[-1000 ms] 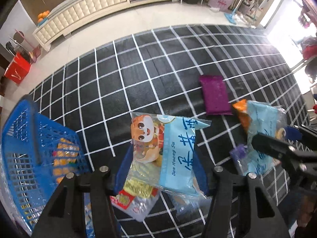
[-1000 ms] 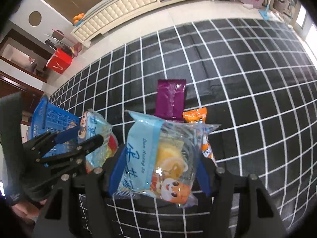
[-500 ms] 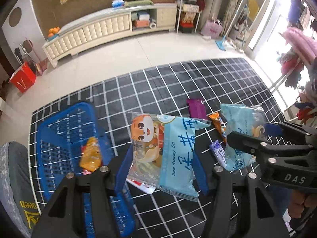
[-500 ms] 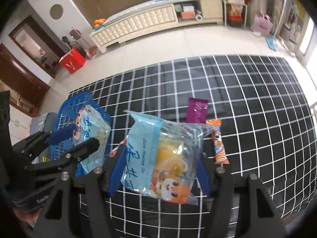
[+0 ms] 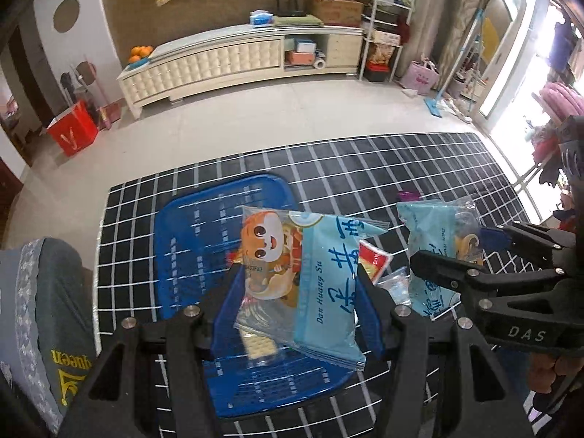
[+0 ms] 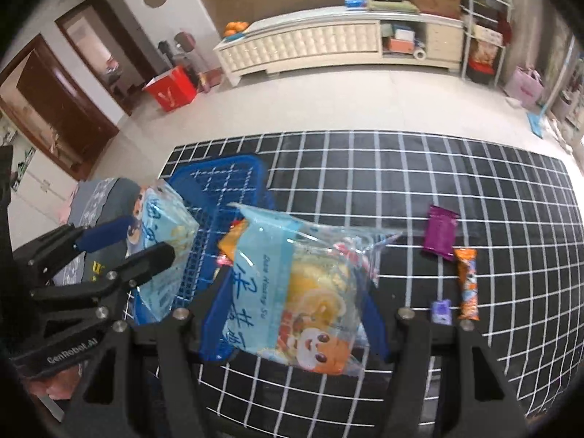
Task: Organize snacks
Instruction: 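Carry both blue bread bags over the blue basket with both tools, then open both tools to drop the blue bread bags into the basket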
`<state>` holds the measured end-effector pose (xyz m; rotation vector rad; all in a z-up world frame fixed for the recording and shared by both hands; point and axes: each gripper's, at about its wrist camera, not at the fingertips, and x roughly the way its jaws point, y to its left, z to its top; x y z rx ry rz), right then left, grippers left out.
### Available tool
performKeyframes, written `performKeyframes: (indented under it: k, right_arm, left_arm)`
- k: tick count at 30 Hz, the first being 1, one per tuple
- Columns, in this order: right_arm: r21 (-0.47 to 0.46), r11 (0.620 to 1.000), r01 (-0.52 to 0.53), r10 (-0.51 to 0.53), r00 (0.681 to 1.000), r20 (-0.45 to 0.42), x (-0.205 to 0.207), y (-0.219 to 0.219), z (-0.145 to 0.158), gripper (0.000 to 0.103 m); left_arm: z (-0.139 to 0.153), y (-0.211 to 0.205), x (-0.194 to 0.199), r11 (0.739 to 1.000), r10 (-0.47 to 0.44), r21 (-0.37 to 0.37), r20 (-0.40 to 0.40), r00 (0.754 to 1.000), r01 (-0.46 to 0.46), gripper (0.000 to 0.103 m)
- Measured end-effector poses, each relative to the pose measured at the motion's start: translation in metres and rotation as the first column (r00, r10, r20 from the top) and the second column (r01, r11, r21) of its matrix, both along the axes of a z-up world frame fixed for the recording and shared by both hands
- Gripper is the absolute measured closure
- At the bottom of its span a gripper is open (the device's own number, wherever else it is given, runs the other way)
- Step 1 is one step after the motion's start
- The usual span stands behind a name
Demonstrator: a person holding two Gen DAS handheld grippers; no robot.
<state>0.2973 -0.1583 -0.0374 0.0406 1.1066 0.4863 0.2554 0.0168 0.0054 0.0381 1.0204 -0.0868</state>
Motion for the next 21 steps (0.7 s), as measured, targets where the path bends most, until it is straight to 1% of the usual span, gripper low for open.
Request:
performKeyframes:
  k: [4, 9, 16, 18, 21]
  right_arm:
    - [-0.005, 1.000, -0.027, 0.027, 0.999, -0.020, 0.006, 0.027, -0.009, 0.035]
    - [-0.020, 0.997, -0.077, 0.076, 0.996, -0.035, 0.006, 0.057, -0.019, 0.035]
    - [-0.038, 0.993, -0.116, 0.113, 0.992, -0.062, -0.003, 0.078, -0.037, 0.035]
    - [-0.041, 0.992, -0.121, 0.118, 0.990, -0.074, -0.005, 0.079, -0.041, 0.035]
    - [-0.049, 0.990, -0.129, 0.126, 0.990, -0.071, -0.013, 0.082, -0.042, 0.035]
  left_arm:
    - [-0.007, 0.025, -0.004, 0.999, 0.037, -0.012, -0.012, 0.999, -0.037, 0.047]
    - [-0.027, 0.051, -0.006, 0.998, 0.065, -0.012, -0.053, 0.996, -0.066, 0.047]
    - [-0.055, 0.066, -0.017, 0.995, 0.086, -0.031, -0.116, 0.990, -0.090, 0.047]
    - [-0.064, 0.066, -0.022, 0.996, 0.072, -0.046, -0.143, 0.987, -0.080, 0.046]
    - [-0.074, 0.063, -0.029, 0.996, 0.066, -0.042, -0.155, 0.986, -0.073, 0.045]
